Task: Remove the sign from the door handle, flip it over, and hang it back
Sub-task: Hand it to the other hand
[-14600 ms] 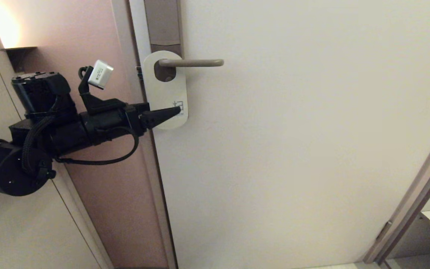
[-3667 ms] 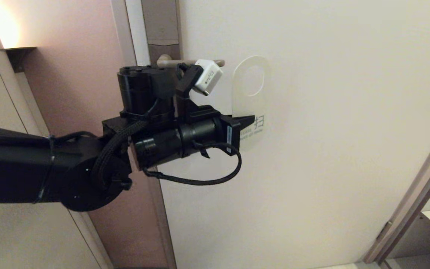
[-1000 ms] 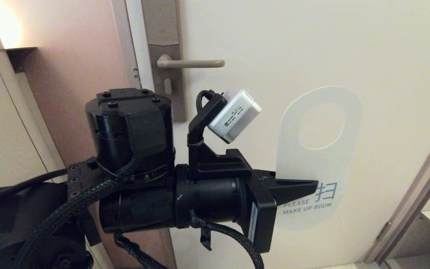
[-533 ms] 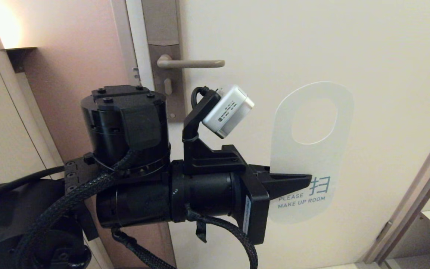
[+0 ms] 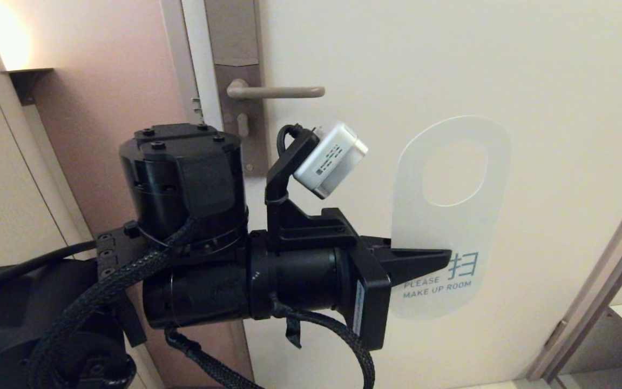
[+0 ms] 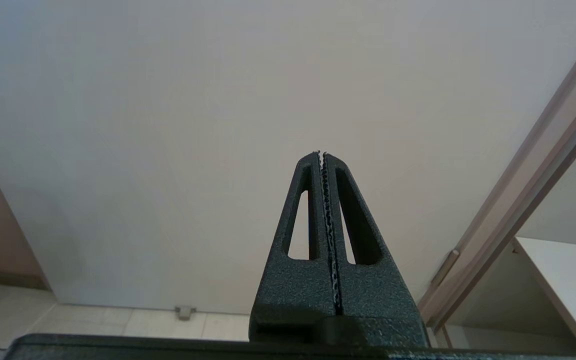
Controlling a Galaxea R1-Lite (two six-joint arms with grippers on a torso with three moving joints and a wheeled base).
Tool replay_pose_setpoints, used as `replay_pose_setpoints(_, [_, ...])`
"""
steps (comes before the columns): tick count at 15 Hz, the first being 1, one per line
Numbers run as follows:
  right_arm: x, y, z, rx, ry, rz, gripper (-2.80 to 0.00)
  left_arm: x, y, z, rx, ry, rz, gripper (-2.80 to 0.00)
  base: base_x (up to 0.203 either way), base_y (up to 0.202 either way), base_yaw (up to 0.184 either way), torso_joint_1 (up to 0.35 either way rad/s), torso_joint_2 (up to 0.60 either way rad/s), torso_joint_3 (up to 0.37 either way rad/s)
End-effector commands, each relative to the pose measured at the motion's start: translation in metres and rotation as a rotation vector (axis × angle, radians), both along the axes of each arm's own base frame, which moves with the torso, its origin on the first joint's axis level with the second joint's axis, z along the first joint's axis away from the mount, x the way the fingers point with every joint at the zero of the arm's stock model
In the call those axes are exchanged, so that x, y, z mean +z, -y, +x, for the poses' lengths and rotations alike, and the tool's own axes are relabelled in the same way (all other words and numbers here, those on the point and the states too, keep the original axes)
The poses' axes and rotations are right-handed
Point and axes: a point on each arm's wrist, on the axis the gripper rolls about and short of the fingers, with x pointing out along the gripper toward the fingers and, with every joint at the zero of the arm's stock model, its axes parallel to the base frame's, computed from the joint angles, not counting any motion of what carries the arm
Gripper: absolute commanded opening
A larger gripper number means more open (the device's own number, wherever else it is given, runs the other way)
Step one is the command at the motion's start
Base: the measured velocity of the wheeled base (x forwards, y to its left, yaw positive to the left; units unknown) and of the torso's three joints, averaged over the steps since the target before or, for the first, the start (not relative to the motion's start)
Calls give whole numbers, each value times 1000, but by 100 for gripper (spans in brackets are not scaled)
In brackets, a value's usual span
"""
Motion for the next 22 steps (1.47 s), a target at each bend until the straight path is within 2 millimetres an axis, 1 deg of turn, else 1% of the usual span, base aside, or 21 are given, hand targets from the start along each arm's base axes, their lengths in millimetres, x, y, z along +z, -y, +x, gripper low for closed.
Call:
replay_pose_setpoints(1, [13,0,9,2,-57,0,-280,0,1,1,-3,5,-11,-280,0,0,0,0,0,0])
replay_pose_setpoints(5, [54,-1,34,19,-145,-2,-280,1,1,0,-25,6,-17,-280,0,0,0,0,0,0])
replay_pose_setpoints(7, [66,-3,44,106,-169,-23,-280,-2,2,4,-65,0,-11,-280,0,0,0,0,0,0])
replay_pose_setpoints(10, [70,-6,53,278,-189,-93,-280,-10,12,13,-77,16,-32,-280,0,0,0,0,0,0])
replay_pose_setpoints(14, [86,-9,73,403,-224,-81,-280,-14,23,29,-93,28,-50,-280,0,0,0,0,0,0])
replay_pose_setpoints(16, [91,-10,85,428,-254,-67,-280,-15,30,35,-92,30,-54,-280,0,0,0,0,0,0])
replay_pose_setpoints(18, [94,-10,98,432,-249,-66,-280,-18,35,40,-90,28,-51,-280,0,0,0,0,0,0])
replay_pose_setpoints(21, [95,-10,121,431,-232,-72,-280,-21,36,49,-72,27,-48,-280,0,0,0,0,0,0])
replay_pose_setpoints(22, [95,-11,126,432,-226,-77,0,-21,34,52,-63,28,-49,-280,0,0,0,0,0,0])
